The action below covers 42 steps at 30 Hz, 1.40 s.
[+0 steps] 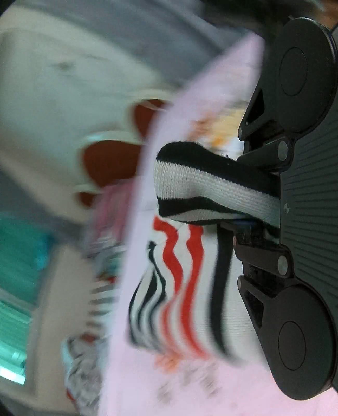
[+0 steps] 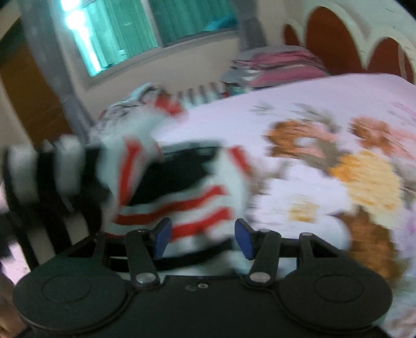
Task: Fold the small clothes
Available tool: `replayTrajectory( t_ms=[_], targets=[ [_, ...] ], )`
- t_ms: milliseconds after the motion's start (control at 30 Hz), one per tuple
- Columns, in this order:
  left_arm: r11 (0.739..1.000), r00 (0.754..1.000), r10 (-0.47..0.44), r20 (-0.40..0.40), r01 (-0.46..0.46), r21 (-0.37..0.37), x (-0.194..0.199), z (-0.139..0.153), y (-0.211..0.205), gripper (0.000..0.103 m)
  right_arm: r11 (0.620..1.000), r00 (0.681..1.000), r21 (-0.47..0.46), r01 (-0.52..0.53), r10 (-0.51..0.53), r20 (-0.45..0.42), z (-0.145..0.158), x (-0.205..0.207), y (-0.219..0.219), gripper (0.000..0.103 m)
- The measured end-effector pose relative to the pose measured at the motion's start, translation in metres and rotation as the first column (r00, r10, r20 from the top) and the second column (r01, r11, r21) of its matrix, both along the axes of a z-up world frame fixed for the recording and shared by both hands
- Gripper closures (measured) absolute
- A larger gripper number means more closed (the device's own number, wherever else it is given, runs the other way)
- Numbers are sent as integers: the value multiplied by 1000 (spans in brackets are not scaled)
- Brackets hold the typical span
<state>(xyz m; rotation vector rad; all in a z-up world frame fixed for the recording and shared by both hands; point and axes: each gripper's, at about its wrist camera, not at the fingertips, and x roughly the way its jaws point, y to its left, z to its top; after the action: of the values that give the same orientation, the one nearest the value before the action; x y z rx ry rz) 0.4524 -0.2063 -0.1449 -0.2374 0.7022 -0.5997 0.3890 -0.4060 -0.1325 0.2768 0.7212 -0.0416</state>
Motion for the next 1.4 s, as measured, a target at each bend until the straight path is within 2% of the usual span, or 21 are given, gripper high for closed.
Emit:
replayTrajectory(
  t_ms=[33, 67, 133, 167, 200, 233, 300, 367, 467, 533, 633, 767, 900, 967, 1033, 1133, 1200, 1267, 1400],
  targets=[
    [999, 1000, -3, -25, 4, 48, -2, -9, -8, 86, 1000, 1000, 1, 12, -12, -6, -1, -4, -10, 50],
    [997, 1000, 9, -10, -9, 78, -7, -15, -14, 81, 1000, 1000, 6, 18, -18, -7, 0, -8, -18, 50],
    [995, 999, 3, 42, -7, 98, -17, -11, -18, 63, 1000, 1000, 22, 12, -12, 1, 3, -13, -28, 50],
    [995, 999, -19, 41, 15, 100, -22, -7, -21, 44, 999, 1000, 33, 6, -7, 9, 5, -12, -31, 50],
    [993, 998, -45, 47, 40, 111, -27, -1, -24, 32, 998, 1000, 57, 1, -2, 18, 8, -12, -33, 50],
    [990, 996, -69, 58, 61, 127, -33, 4, -26, 31, 997, 1000, 83, -6, 4, 22, 9, -10, -35, 50],
    [982, 988, -131, 78, 118, 148, -48, 13, -27, 30, 983, 1000, 182, -28, 26, 15, 9, -3, -38, 50],
    [981, 986, -150, 75, 139, 137, -65, 22, -21, 30, 963, 999, 266, -43, 45, 0, 6, 4, -36, 49],
    [990, 992, -96, 79, 87, 110, -82, 30, 13, 30, 945, 995, 321, -70, 87, -40, 0, 15, -26, 47],
    [994, 996, -21, 82, 12, 104, -87, 30, 39, 30, 938, 992, 335, -89, 113, -53, -4, 21, -19, 47],
    [989, 994, 82, 77, -91, 118, -83, 27, 69, 30, 944, 989, 319, -87, 120, -83, -12, 32, -8, 49],
    [975, 981, 194, 22, -195, 107, -70, 17, 97, 30, 949, 986, 305, -83, 122, -110, -22, 41, -1, 74],
    [966, 967, 253, -41, -250, 62, -51, 1, 94, 30, 970, 992, 221, -101, 116, -56, -15, 39, 9, 81],
    [967, 966, 252, -48, -250, 40, -47, -3, 87, 30, 985, 993, 128, -120, 116, 39, 3, 28, 13, 82],
    [971, 970, 236, -49, -235, 34, -43, -8, 77, 30, 987, 991, 103, -119, 112, 71, 9, 24, 8, 83],
    [972, 972, 227, -59, -222, 76, -35, -18, 67, 30, 984, 997, 163, -68, 73, -20, -14, 29, -6, 83],
    [970, 970, 230, -77, -222, 98, -31, -24, 65, 30, 985, 998, 161, -57, 60, -17, -22, 24, -8, 83],
    [971, 968, 229, -108, -220, 90, -27, -30, 68, 30, 986, 999, 162, -49, 51, -10, -20, 21, -7, 83],
    [973, 966, 226, -122, -217, 80, -26, -30, 68, 30, 976, 998, 211, -50, 54, -13, -10, 9, -15, 73]
  ],
)
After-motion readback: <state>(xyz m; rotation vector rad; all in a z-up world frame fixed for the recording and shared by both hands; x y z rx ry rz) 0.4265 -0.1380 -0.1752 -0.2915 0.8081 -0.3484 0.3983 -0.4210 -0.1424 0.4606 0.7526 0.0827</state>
